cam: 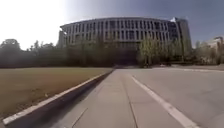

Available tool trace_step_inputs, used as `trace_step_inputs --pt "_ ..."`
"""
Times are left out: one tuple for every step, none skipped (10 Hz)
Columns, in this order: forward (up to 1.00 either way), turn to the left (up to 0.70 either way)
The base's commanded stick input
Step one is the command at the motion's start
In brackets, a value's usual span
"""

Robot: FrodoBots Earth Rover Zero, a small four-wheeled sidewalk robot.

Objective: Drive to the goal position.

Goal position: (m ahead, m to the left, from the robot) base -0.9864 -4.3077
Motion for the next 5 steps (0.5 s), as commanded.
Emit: trace_step_inputs --pt "0.70 0.00" --pt "0.70 0.00" --pt "0.70 0.00" --pt "0.70 0.00" --pt "0.70 0.00"
